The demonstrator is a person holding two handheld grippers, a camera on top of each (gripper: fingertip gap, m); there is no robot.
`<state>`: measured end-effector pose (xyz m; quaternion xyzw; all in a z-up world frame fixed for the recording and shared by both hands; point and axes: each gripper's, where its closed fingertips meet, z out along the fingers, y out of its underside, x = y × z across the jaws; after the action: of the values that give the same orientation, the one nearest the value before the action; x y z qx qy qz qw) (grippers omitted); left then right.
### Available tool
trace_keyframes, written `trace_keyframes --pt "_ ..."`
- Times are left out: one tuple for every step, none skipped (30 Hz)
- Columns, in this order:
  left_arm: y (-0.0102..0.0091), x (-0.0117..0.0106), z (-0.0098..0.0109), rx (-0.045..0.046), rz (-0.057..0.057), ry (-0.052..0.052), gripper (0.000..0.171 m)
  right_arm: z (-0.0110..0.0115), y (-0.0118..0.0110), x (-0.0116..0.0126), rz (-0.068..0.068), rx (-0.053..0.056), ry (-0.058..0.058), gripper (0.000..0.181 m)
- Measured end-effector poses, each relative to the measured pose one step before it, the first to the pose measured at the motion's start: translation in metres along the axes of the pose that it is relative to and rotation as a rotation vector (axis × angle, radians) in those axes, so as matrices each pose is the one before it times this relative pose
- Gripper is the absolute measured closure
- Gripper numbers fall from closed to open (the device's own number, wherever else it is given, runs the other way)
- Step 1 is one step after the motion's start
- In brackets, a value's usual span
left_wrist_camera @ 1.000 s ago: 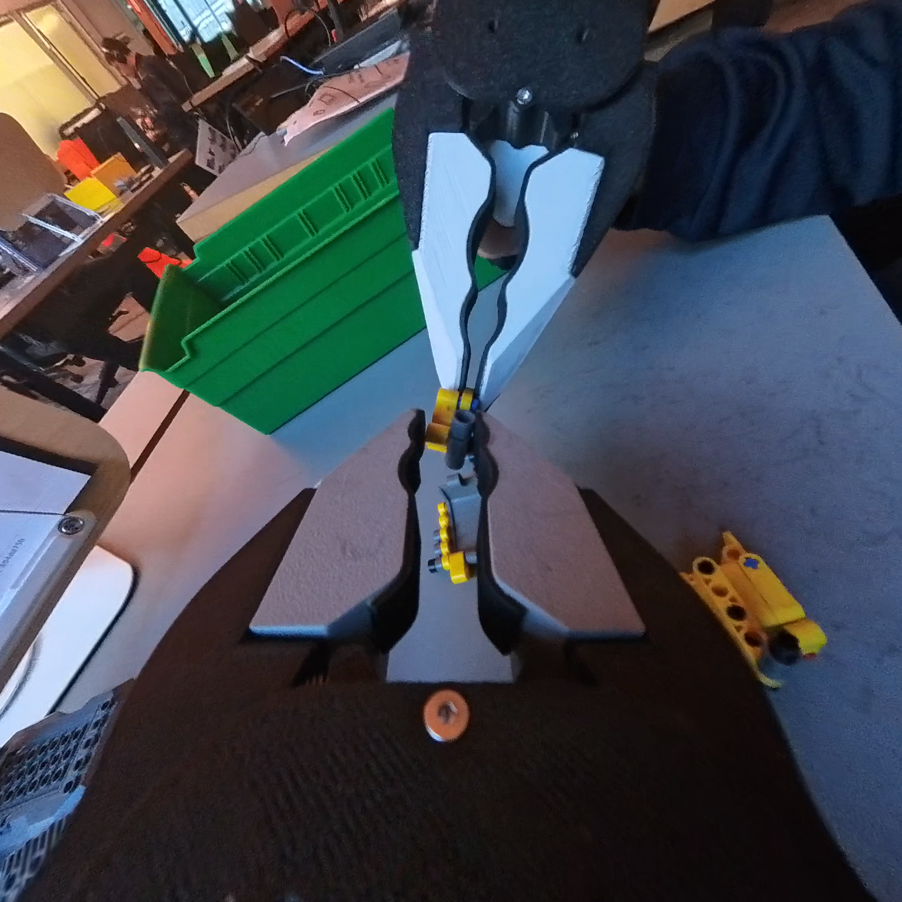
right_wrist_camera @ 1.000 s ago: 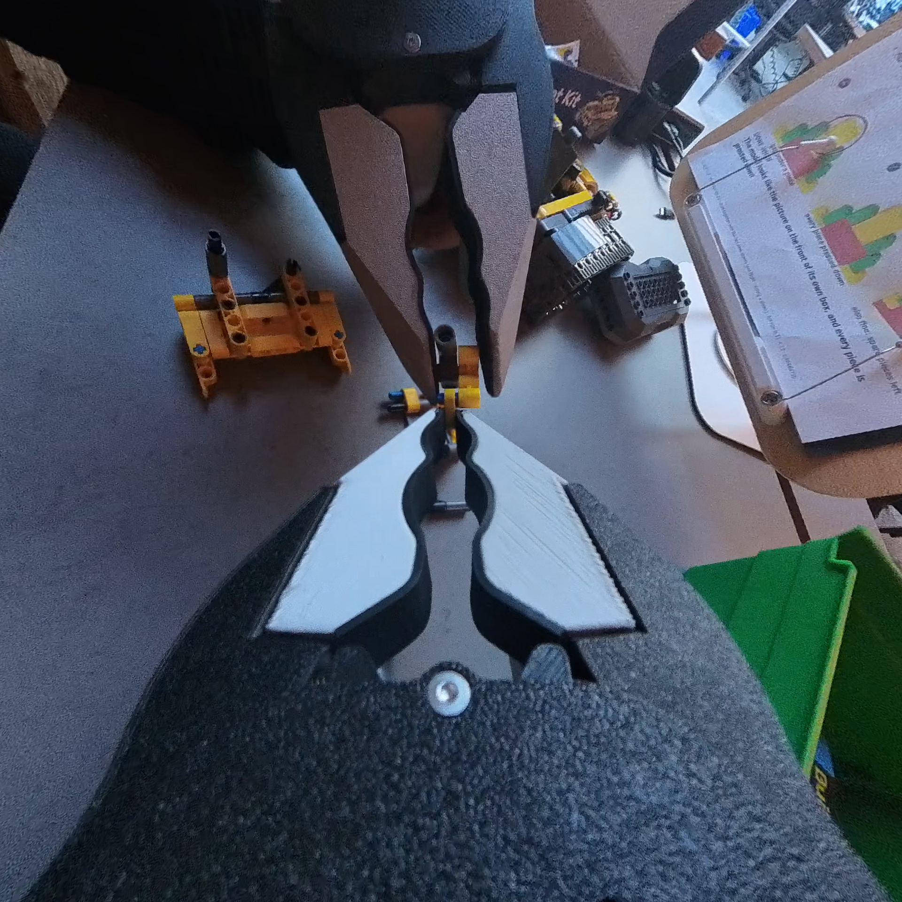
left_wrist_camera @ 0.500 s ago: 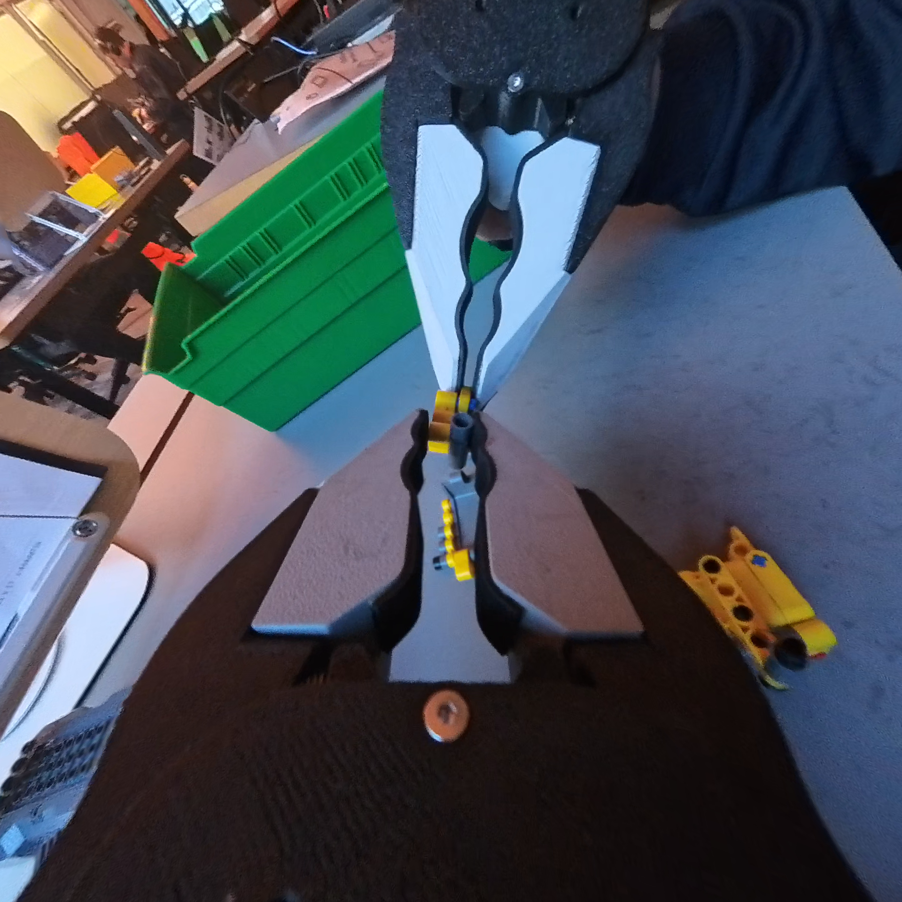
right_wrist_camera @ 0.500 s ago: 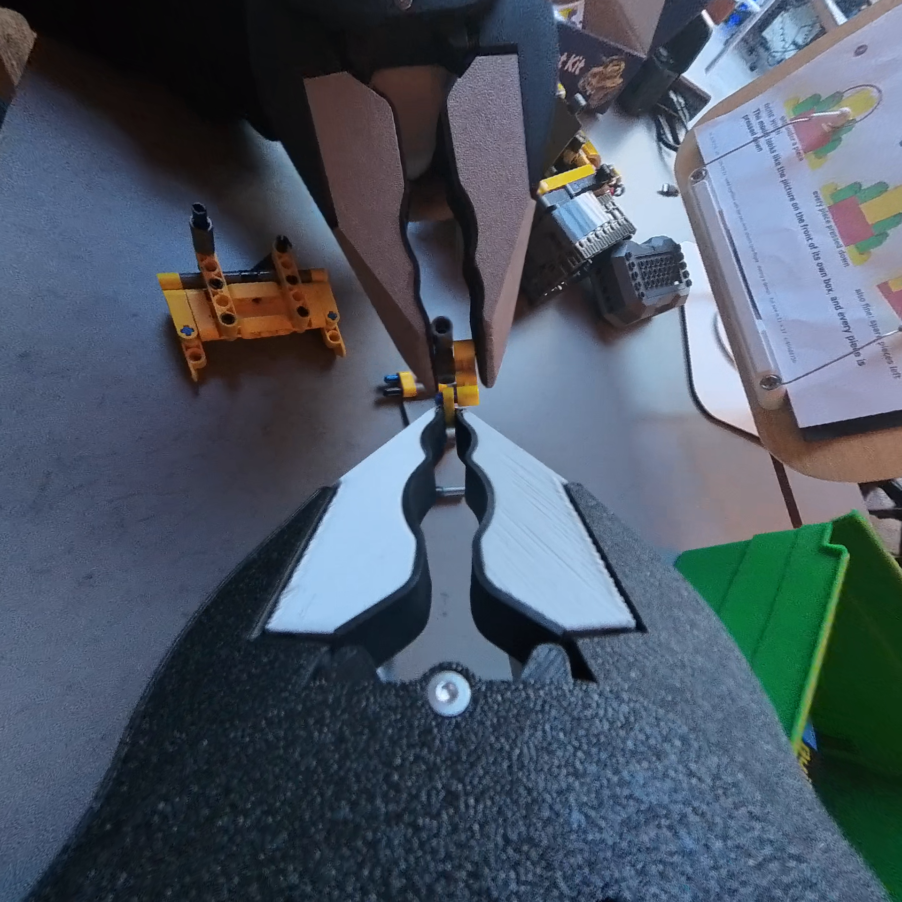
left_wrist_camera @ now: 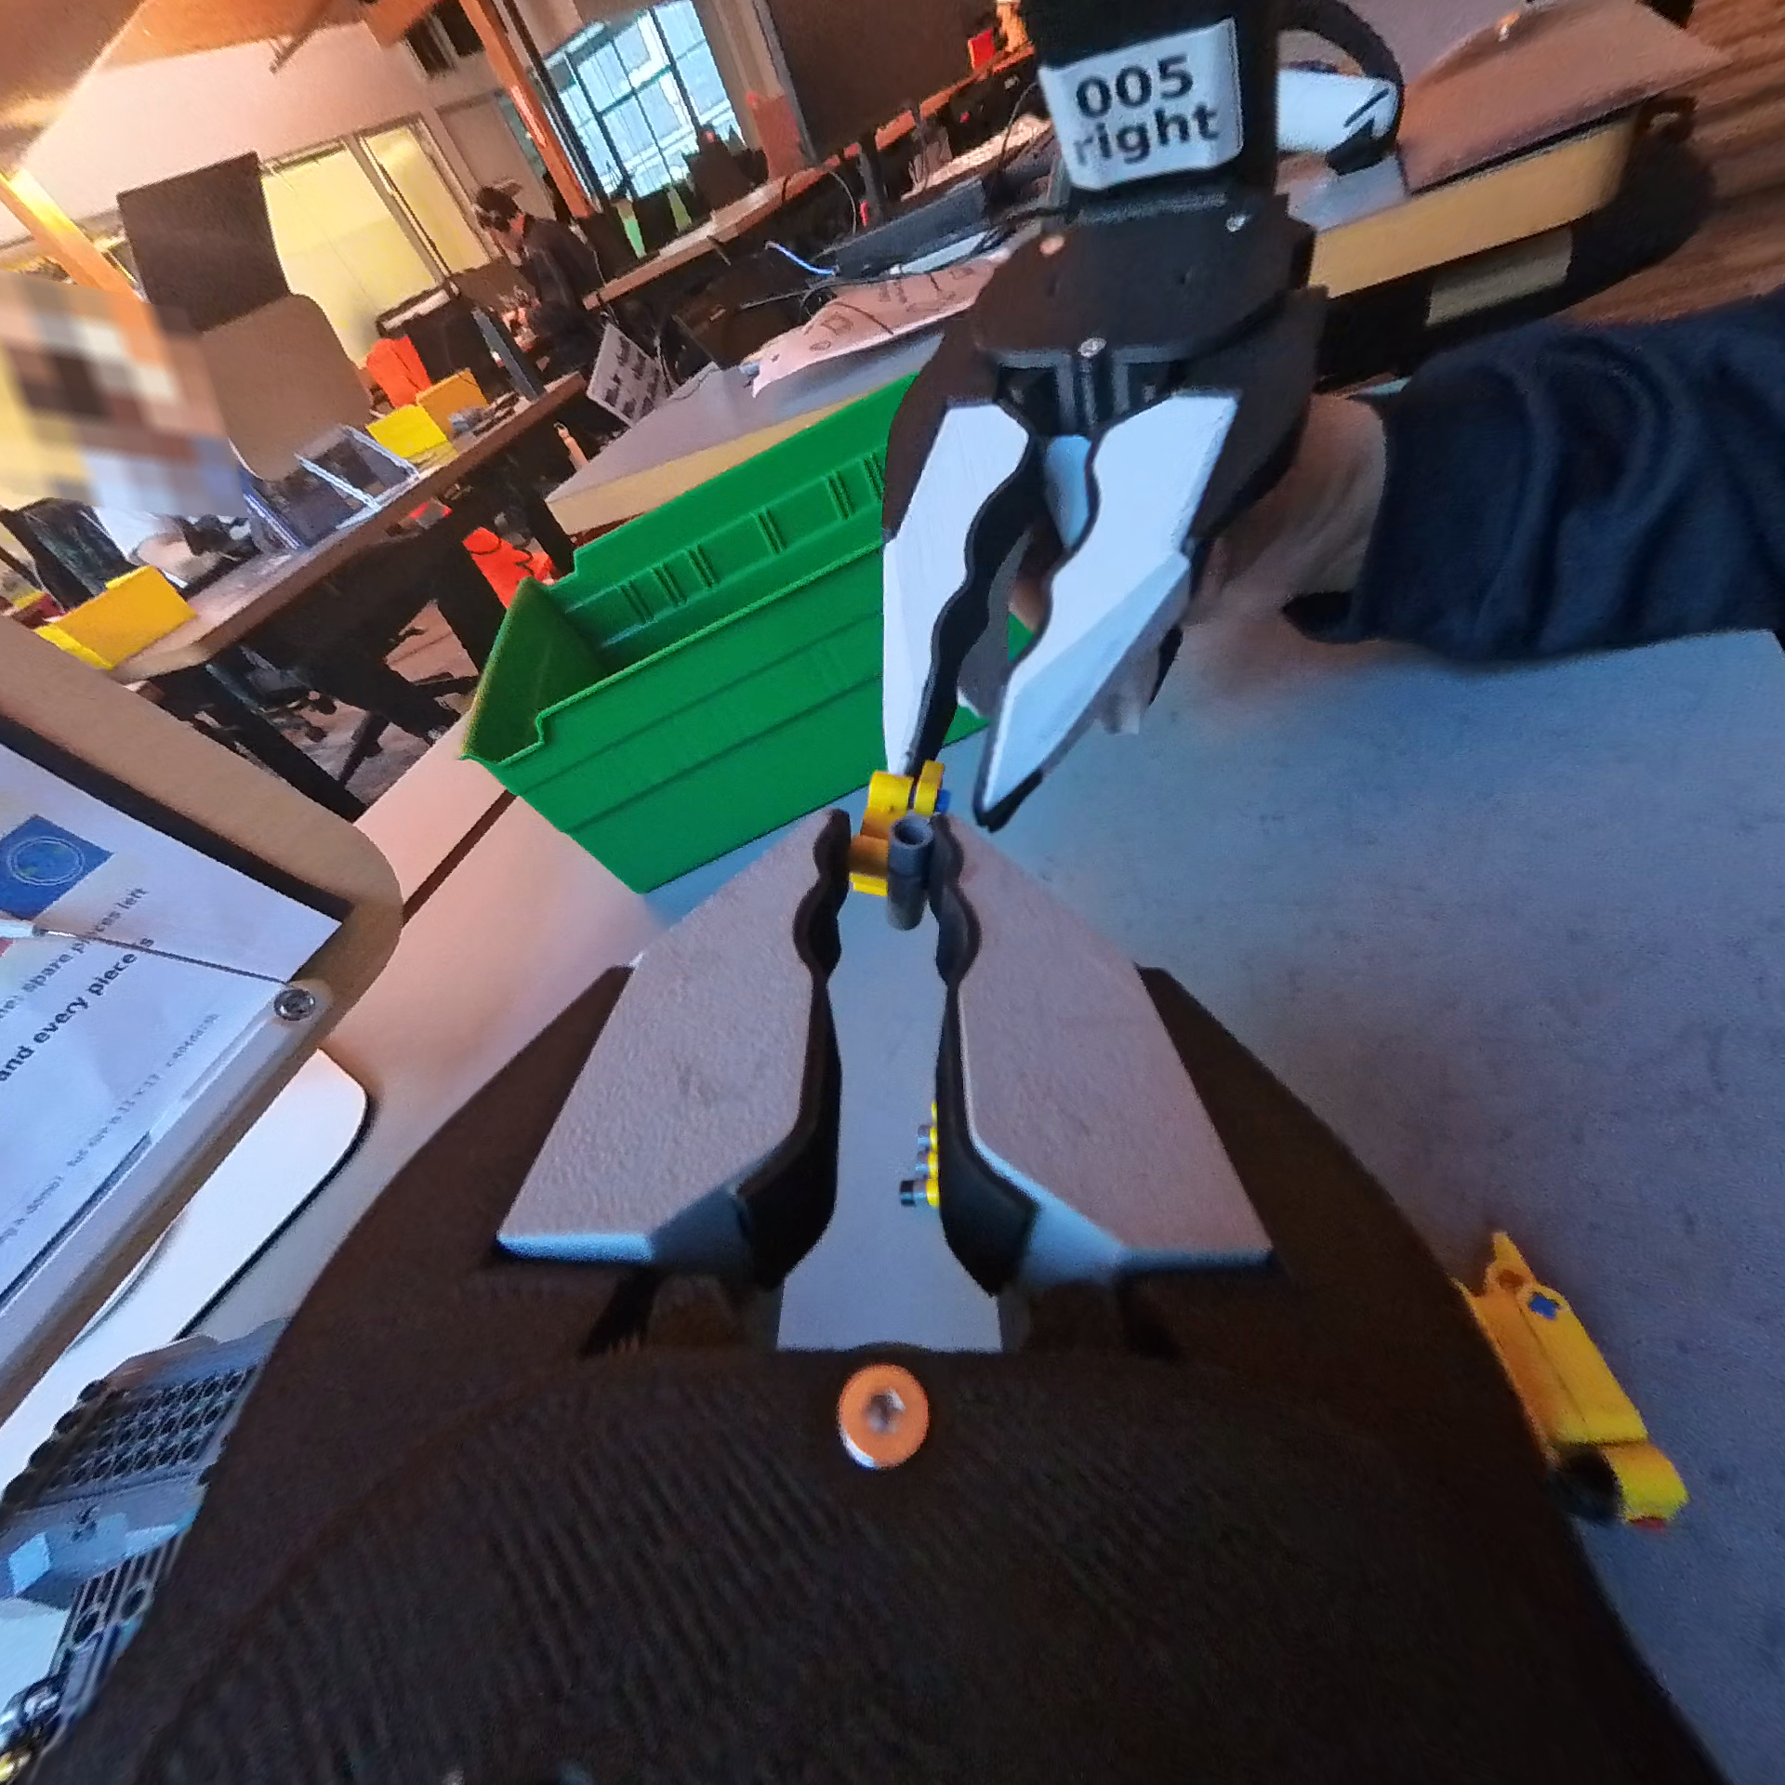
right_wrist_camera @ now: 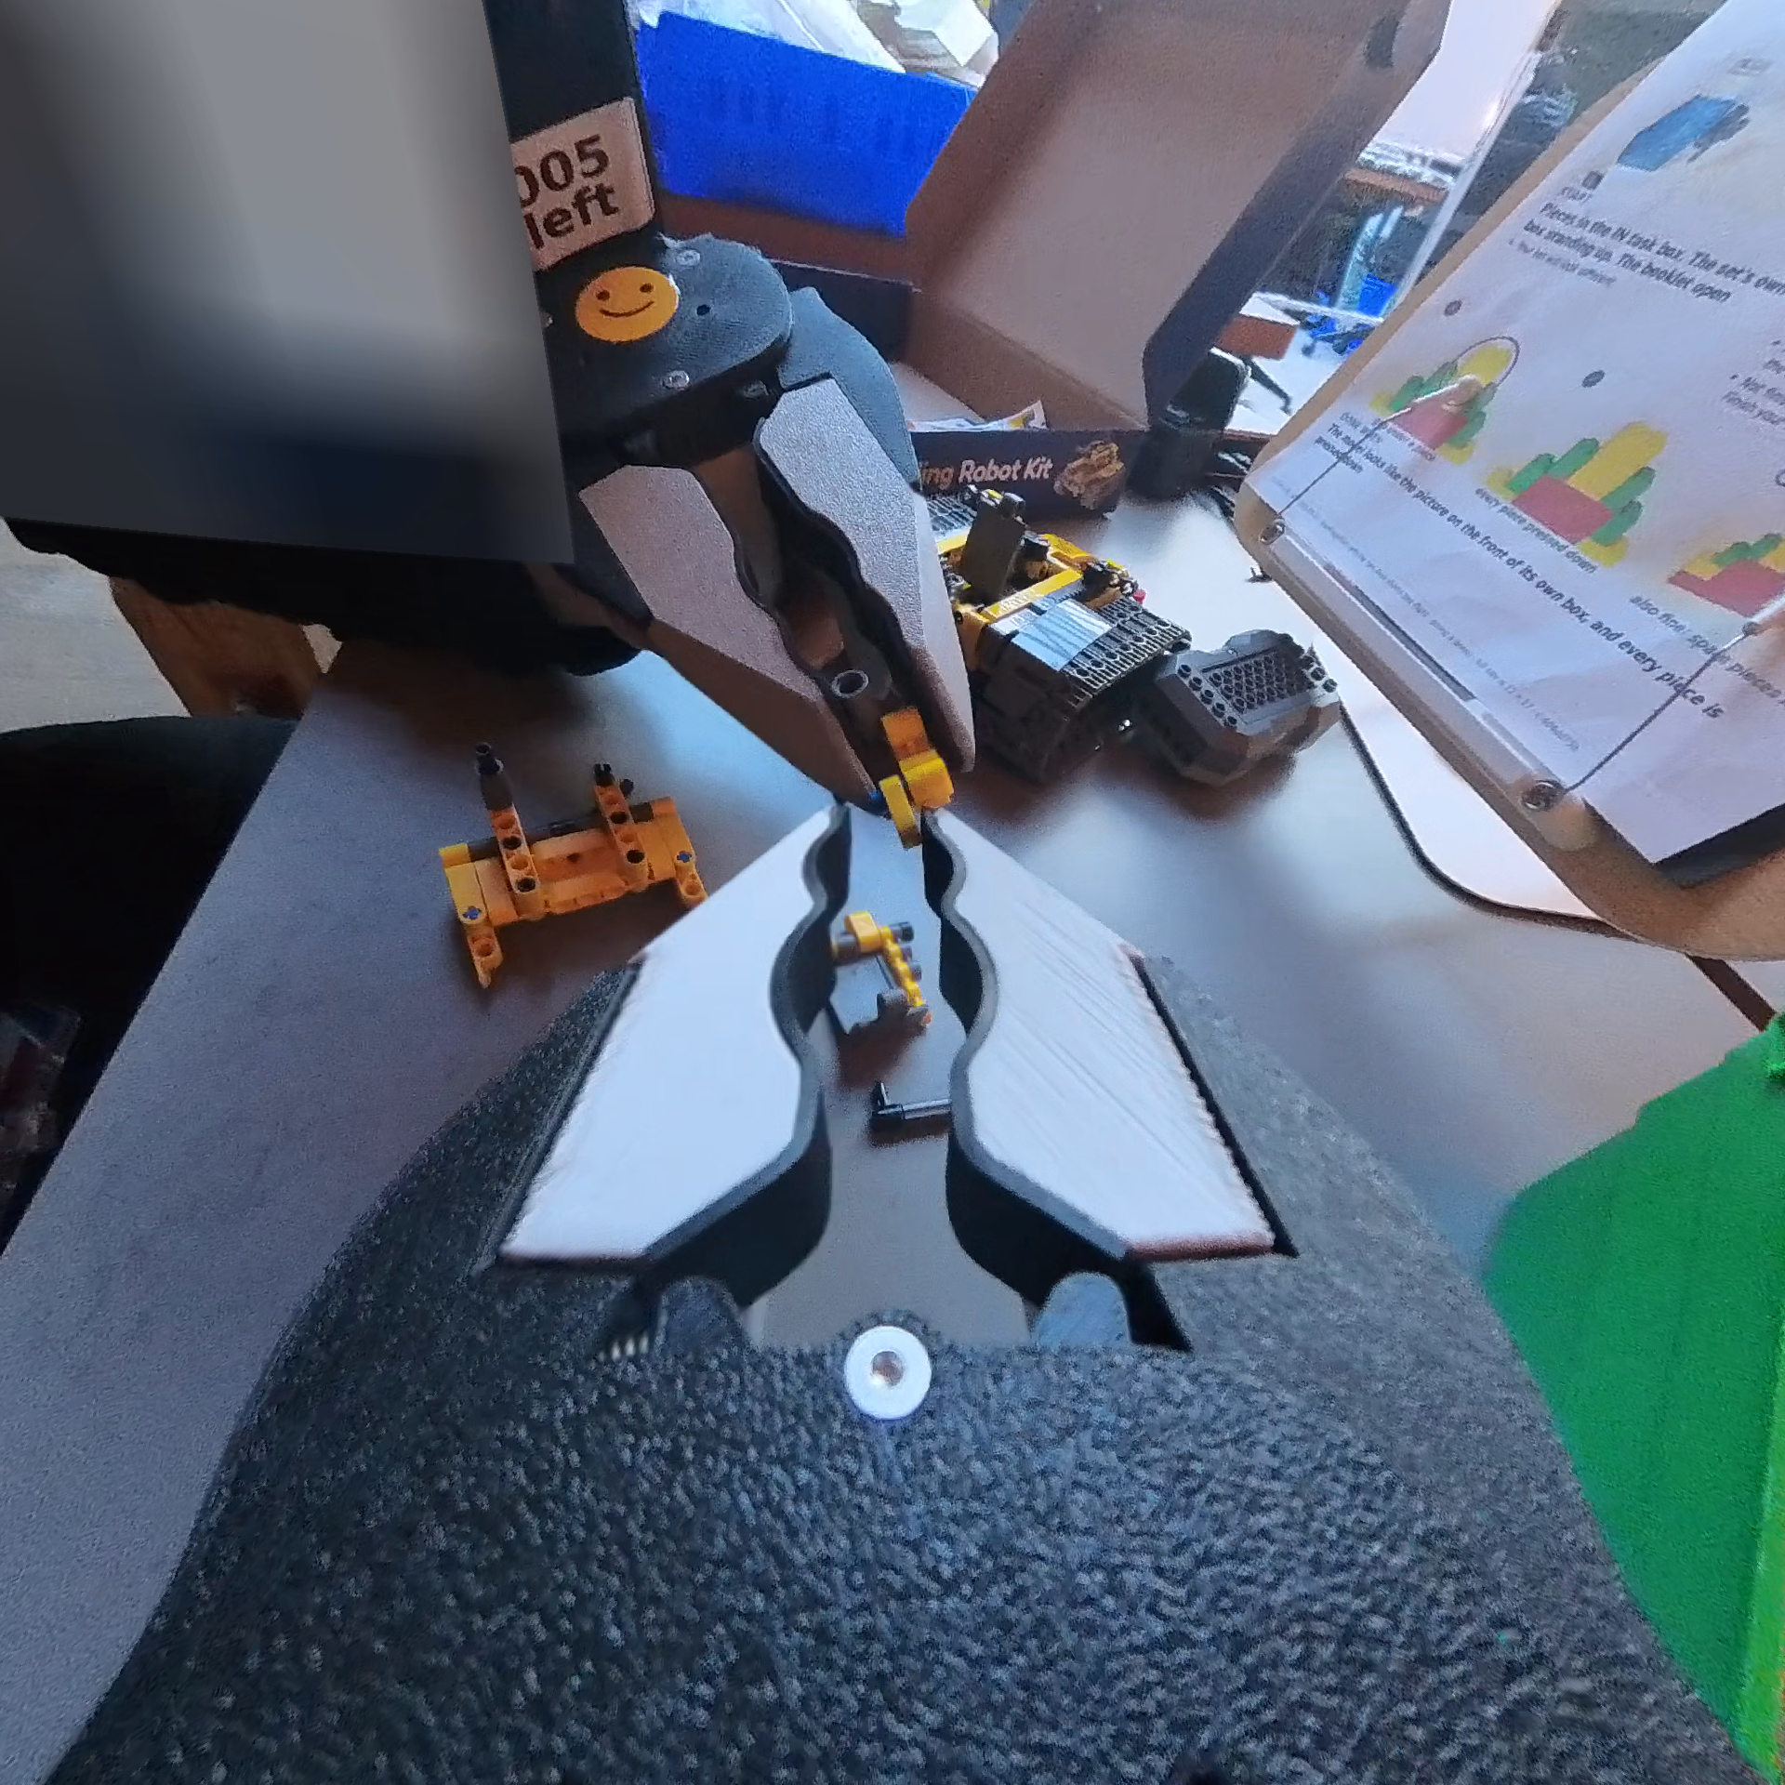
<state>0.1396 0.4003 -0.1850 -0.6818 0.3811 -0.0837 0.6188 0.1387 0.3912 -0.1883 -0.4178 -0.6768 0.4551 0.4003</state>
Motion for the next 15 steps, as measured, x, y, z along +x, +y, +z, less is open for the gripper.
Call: trace_keyframes --pt "-0.00060 0.00003 -0.00001 0.00633 -0.0100 0.0025 0.158 -0.00011 -0.00049 0.00022 0.0003 0.0072 0.0002 0.170" --pt "-0.00112 -0.00005 -0.00013 0.00971 -0.0162 0.0031 0.158 -0.00017 -0.00084 0.00085 -0.0041 0.0084 0.0070 0.171" --pt "-0.00162 0.00072 0.00006 0.01262 -0.0207 0.0076 0.158 -0.00034 -0.00022 0.00176 -0.0125 0.0013 0.0156 0.174" --pt "-0.00128 -0.00088 -0.00016 0.00963 -0.0177 -0.0012 0.158 -0.00043 -0.00120 0.00123 -0.0162 0.0038 0.0192 0.175" --pt "-0.00170 -0.00094 -0.00084 0.01223 -0.0143 0.0008 0.158 -0.00010 -0.00227 0.00051 -0.0116 0.0110 0.0179 0.175" --pt "-0.00095 -0.00113 -0.00071 0.00822 -0.0149 -0.0011 0.158 0.00037 -0.00207 0.00006 0.0002 0.0122 0.0083 0.174" --pt "-0.00037 -0.00117 -0.00009 0.00556 -0.0047 -0.0079 0.158 0.00034 -0.00119 0.00056 0.0126 0.0094 0.0020 0.174" --pt "-0.00074 -0.00060 0.00001 0.00643 -0.0001 -0.0074 0.158 -0.00011 -0.00118 0.00059 0.0158 0.0104 -0.0019 0.174" --pt "-0.00126 0.00006 0.00002 0.00722 -0.0036 -0.0015 0.158 -0.00055 -0.00129 0.00010 0.0147 0.0141 -0.0062 0.174" --pt "-0.00030 -0.00019 0.00017 0.00438 -0.0034 -0.0009 0.158 -0.00031 -0.00088 0.00009 0.0155 0.0118 -0.0065 0.174" --pt "-0.00032 -0.00012 -0.00033 0.00383 0.0014 0.0005 0.158 -0.00006 -0.00061 -0.00011 0.0129 0.0092 -0.0056 0.175" --pt "-0.00095 0.00015 -0.00082 0.00458 0.0124 0.0004 0.158 0.00010 -0.00128 -0.00062 0.0077 0.0090 -0.0056 0.175" --pt "-0.00222 -0.00023 -0.00110 0.00896 0.0138 -0.0062 0.158 0.00001 -0.00241 -0.00060 0.0097 0.0146 -0.0047 0.175" --pt "-0.00278 -0.00035 -0.00091 0.01119 0.0117 -0.0129 0.158 -0.00015 -0.00323 -0.00038 0.0204 0.0203 -0.0058 0.175" --pt "-0.00307 0.00057 -0.00101 0.01205 0.0191 -0.0078 0.158 -0.00054 -0.00315 -0.00125 0.0236 0.0197 -0.0132 0.176"
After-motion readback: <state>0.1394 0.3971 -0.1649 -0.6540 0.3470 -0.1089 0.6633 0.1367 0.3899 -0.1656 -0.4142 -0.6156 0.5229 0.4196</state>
